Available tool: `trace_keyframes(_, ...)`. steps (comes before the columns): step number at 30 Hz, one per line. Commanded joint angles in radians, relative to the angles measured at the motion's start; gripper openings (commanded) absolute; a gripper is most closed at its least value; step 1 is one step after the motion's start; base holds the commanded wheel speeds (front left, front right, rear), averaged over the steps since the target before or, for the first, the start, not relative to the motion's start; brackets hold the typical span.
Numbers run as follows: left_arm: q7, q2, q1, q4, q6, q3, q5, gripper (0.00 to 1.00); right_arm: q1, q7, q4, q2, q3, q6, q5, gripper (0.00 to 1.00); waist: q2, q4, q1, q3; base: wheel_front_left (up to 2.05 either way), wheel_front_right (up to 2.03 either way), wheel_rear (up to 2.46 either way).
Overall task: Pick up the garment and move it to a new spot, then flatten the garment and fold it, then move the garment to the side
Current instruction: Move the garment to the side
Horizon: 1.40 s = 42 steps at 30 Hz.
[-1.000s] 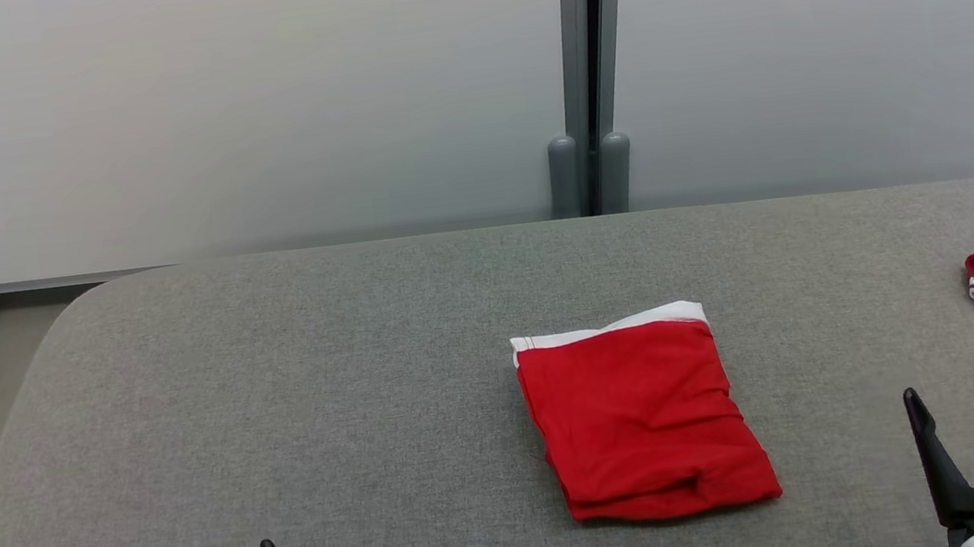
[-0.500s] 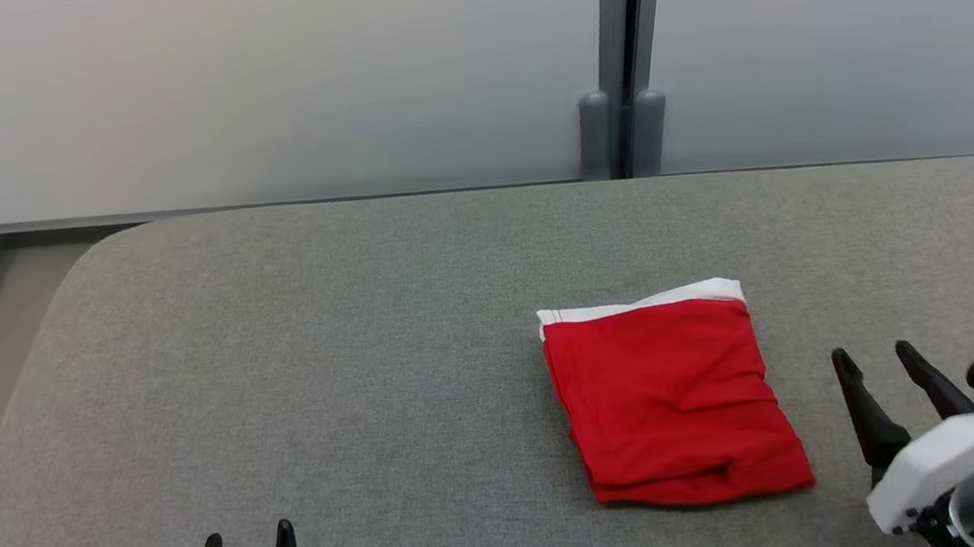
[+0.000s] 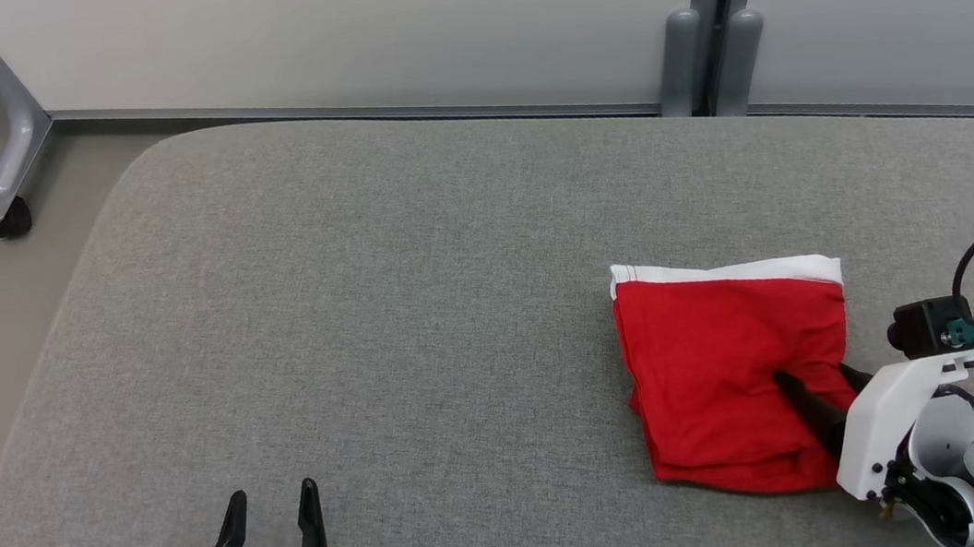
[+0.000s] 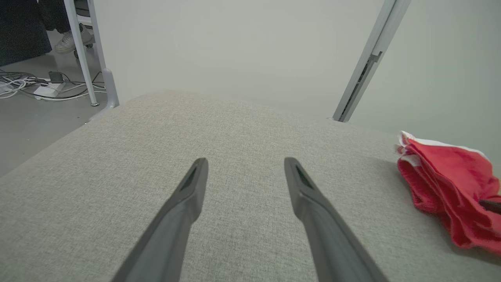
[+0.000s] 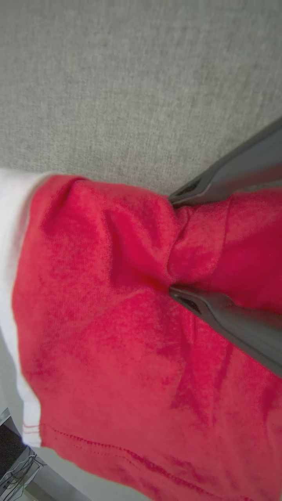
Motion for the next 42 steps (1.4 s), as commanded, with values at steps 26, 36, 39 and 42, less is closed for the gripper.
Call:
trace_keyframes(26, -0.001, 0.004, -0.101, -0.007, -0.026, 0.004, 0.046, 1.0, -0.265, 0.195, -0.083, -0.444, -0.075, 0.0, 0.07, 0.0, 0.0, -0.316, 0.0, 0.144, 0.0, 0.0, 0.0)
trace_keyframes(36, -0.001, 0.004, -0.122, 0.009, -0.042, 0.02, 0.07, 1.0, -0.329, 0.211, 0.053, -0.445, -0.137, 0.0, -0.116, 1.0, 0.0, -0.325, 0.0, 0.178, 0.0, 0.0, 0.0)
trace_keyframes(39, -0.001, 0.004, -0.11, 0.011, -0.042, 0.02, 0.07, 1.0, -0.325, 0.139, 0.074, -0.439, -0.167, 0.0, -0.198, 1.0, 0.0, -0.322, 0.0, 0.17, 0.0, 0.0, 0.0)
trace_keyframes(42, -0.001, 0.004, -0.101, 0.011, -0.036, 0.021, 0.058, 1.0, -0.31, 0.042, 0.054, -0.427, -0.202, 0.0, -0.266, 1.0, 0.0, -0.32, 0.0, 0.148, 0.0, 0.0, 0.0)
